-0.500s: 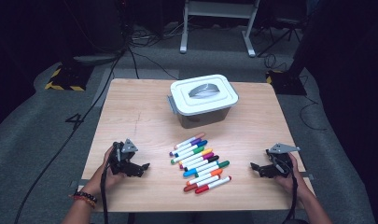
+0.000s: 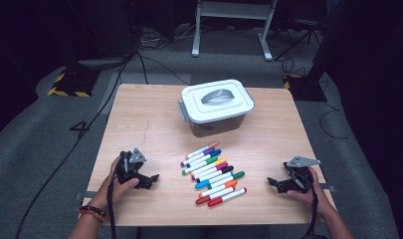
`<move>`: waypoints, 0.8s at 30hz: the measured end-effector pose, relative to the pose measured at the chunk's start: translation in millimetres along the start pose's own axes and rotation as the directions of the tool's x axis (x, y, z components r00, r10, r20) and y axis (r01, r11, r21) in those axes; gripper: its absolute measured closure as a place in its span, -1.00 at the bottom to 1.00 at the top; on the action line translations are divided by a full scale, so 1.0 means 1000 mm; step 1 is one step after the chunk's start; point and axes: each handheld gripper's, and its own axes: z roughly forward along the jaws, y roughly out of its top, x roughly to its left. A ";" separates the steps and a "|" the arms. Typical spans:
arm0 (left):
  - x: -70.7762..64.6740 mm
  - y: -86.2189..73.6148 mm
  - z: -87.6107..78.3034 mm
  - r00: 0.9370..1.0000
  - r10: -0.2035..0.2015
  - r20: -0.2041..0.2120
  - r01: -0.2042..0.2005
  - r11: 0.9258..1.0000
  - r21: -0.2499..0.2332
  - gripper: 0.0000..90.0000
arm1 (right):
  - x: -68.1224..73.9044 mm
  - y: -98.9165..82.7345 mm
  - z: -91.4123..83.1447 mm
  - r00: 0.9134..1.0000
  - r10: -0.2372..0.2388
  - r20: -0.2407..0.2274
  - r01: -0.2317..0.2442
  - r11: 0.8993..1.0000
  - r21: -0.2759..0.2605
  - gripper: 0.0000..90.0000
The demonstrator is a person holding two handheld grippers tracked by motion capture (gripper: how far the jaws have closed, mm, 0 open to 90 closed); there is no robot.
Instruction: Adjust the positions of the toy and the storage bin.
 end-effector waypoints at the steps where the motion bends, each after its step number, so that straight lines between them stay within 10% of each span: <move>1: 0.000 0.000 0.000 1.000 0.003 -0.001 -0.003 1.000 0.001 -1.00 | 0.002 0.000 -0.001 1.000 -0.002 -0.001 0.002 1.000 0.001 -0.92; 24: 0.027 0.042 0.036 0.999 -0.038 -0.034 0.038 0.999 -0.001 -1.00 | 0.080 0.002 0.001 0.990 -0.103 -0.099 0.104 0.995 0.005 -0.99</move>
